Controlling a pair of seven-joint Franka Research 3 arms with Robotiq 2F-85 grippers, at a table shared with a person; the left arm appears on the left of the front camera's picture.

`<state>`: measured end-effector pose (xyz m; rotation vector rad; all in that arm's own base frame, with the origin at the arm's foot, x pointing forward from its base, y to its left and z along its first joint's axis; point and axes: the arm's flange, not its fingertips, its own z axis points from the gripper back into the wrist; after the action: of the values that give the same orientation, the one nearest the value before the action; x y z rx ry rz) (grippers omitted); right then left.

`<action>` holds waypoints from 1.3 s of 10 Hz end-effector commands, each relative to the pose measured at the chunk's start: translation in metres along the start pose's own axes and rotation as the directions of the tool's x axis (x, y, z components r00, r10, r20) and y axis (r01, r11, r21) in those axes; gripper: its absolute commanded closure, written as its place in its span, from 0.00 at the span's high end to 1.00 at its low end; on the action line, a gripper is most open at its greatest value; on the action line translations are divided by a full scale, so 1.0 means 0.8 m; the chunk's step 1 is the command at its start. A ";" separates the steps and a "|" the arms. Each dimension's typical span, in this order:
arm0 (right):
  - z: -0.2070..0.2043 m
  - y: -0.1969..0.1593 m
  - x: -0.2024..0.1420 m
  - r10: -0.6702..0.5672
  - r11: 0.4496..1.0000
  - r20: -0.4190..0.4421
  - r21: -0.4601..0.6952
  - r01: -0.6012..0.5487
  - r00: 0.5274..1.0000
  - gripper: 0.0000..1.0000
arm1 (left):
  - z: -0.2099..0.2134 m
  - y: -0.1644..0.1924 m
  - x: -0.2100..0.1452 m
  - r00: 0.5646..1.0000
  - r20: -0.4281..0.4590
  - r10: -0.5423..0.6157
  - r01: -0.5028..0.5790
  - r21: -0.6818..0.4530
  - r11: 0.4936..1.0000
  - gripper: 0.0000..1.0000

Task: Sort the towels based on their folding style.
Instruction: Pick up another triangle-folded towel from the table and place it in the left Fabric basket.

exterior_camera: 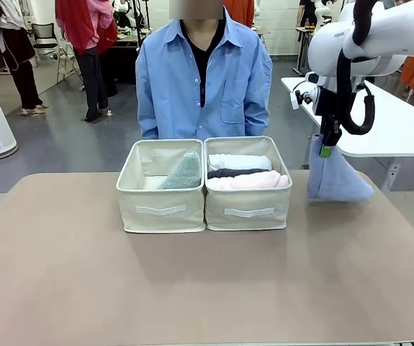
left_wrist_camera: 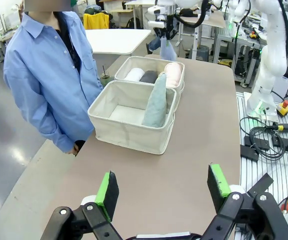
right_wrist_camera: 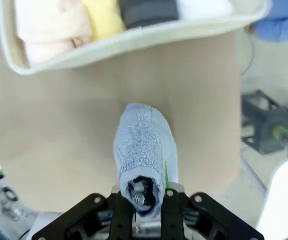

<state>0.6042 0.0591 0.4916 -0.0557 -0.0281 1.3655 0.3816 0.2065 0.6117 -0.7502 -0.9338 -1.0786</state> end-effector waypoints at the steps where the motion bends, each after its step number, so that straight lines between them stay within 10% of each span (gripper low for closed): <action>1: 0.090 0.076 0.003 -0.129 0.982 -0.081 -0.150 0.116 0.988 0.06 | 0.000 -0.002 -0.002 0.999 0.011 -0.030 0.030 0.001 1.000 0.93; 4: 0.246 0.166 0.031 -0.156 0.946 0.037 -0.284 0.160 0.987 0.06 | 0.000 -0.002 -0.002 0.999 0.011 -0.030 0.030 0.001 1.000 0.93; 10: 0.295 0.204 0.030 -0.132 0.940 0.077 -0.306 0.149 0.988 0.06 | 0.000 -0.002 -0.002 0.999 0.011 -0.030 0.030 0.001 1.000 0.93; 11: 0.287 0.197 0.026 -0.145 0.938 0.089 -0.304 0.166 0.985 0.18 | 0.000 -0.002 -0.002 0.999 0.011 -0.030 0.030 0.001 1.000 0.93; 13: 0.314 0.221 0.132 0.117 0.902 0.099 -0.427 -0.064 0.988 0.18 | 0.000 -0.002 -0.002 0.999 0.011 -0.030 0.030 0.001 1.000 0.93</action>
<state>0.4359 0.1639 0.7216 -0.2955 -0.3628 1.3257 0.3814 0.2062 0.6119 -0.7501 -0.9332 -1.0801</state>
